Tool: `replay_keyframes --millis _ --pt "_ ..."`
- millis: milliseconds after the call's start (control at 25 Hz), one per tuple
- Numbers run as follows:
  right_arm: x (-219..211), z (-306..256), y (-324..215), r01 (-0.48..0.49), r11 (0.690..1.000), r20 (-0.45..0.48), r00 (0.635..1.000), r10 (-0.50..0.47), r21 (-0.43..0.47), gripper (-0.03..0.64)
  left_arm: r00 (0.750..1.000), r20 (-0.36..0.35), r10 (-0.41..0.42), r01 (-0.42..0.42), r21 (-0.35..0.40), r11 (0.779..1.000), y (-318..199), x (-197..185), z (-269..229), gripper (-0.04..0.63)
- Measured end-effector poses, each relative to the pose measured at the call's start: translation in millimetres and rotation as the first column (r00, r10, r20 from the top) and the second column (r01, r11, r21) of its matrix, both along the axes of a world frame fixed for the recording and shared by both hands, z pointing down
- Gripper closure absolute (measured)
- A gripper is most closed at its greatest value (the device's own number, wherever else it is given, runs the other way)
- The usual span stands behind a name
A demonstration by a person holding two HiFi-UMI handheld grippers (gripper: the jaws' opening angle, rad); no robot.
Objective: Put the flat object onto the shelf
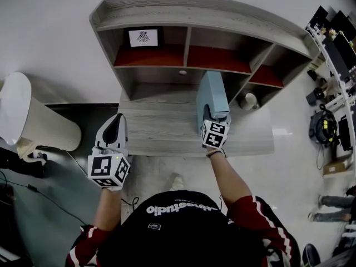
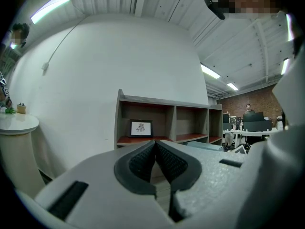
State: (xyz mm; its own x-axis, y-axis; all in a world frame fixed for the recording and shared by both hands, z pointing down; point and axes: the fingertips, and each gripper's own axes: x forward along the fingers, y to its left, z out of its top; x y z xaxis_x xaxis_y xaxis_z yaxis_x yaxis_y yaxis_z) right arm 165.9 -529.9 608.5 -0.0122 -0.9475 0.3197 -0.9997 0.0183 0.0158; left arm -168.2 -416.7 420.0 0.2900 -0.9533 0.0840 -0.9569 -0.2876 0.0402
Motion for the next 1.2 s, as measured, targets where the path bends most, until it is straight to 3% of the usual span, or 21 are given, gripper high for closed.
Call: replay_keyframes --millis 1200 --pt "-9 10 -68 -0.025 0.999 -0.023 0.999 0.026 0.034 0.323 0.999 -0.012 -0.044 0.044 -0.039 0.998 -28 -14 17 0.589"
